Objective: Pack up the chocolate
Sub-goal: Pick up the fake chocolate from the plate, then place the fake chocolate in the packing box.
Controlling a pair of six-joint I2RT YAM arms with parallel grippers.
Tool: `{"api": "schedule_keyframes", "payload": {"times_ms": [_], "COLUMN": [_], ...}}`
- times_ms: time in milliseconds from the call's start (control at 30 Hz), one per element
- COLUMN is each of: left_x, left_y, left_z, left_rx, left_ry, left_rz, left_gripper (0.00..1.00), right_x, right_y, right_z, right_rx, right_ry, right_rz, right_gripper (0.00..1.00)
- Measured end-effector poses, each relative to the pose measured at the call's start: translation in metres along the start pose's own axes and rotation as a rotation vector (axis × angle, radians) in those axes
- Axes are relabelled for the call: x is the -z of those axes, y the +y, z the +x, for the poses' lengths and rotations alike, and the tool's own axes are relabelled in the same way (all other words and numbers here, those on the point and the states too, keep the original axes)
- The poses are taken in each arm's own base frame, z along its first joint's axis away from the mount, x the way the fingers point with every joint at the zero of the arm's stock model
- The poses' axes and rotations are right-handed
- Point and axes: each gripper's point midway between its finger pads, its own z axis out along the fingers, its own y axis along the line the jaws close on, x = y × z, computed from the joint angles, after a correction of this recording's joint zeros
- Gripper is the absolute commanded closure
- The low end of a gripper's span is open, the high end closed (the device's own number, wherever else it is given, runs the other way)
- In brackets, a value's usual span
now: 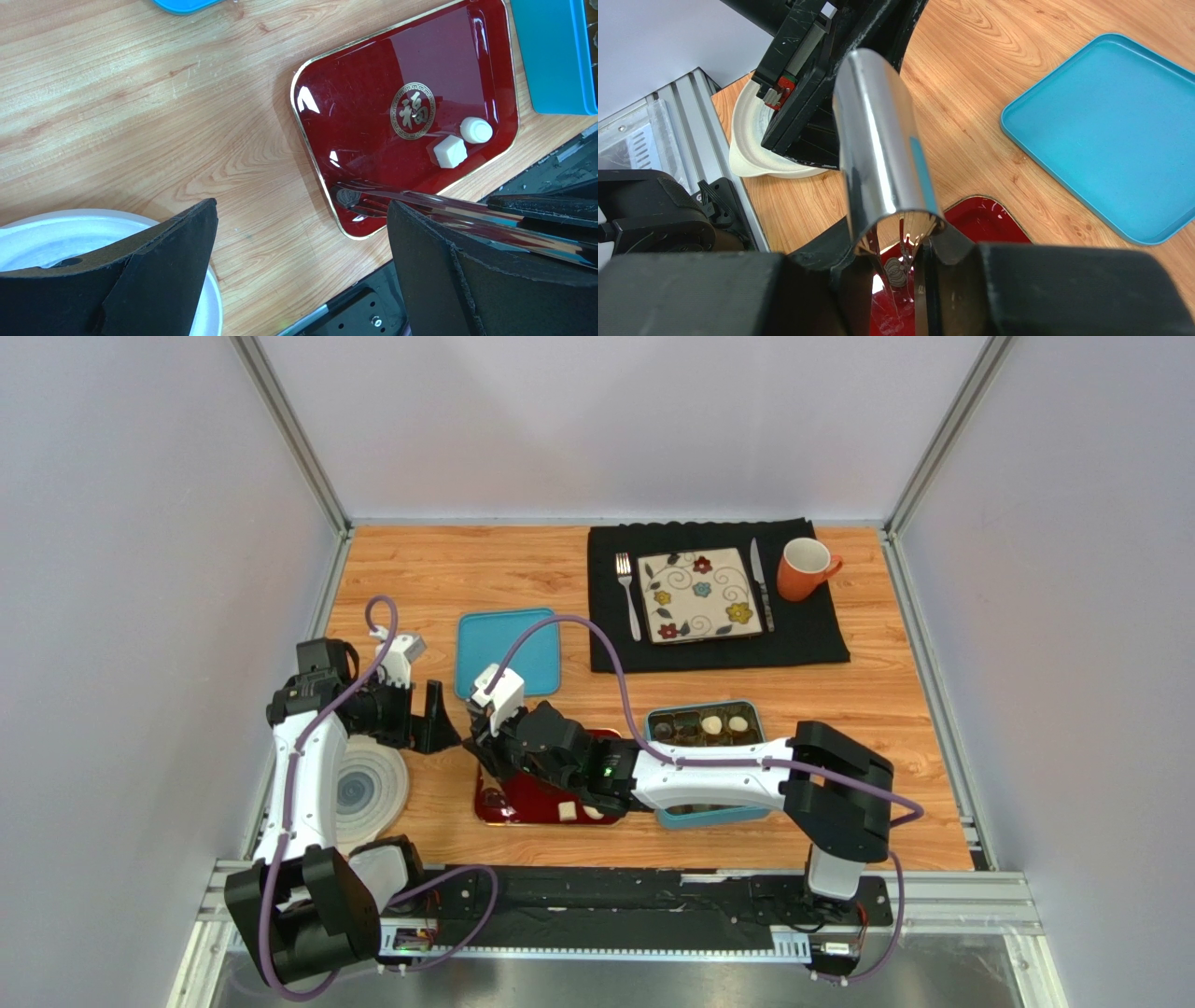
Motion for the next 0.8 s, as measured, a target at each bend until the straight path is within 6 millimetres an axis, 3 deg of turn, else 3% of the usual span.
{"api": "schedule_keyframes", "payload": {"times_ms": [333,433,633,800], "left_x": [0.001,0.001,0.001,0.001], "left_y": [-0.001,-0.001,-0.001,-0.001], "left_z": [0.000,0.000,0.000,0.000], "left_rx": [-0.004,-0.005,-0.004,-0.004], "left_ry": [-0.001,-0.001,-0.001,-0.001], "left_rz": [-0.002,-0.002,-0.001,0.000], "left_gripper": [0.01,0.01,0.01,0.01], "right_x": [0.009,0.029,0.087,0.145], "right_y": [-0.010,-0.021,-0.059,-0.093], "right_z": [-0.010,-0.031,-0.086,-0.103], "right_rx": [0.010,0.018,0.018,0.020], "right_ry": [-0.014,-0.050,-0.175,-0.227], "right_rz": [0.033,0.060,0.156,0.264], "right_gripper": [0.81,0.81,0.81,0.81]}}
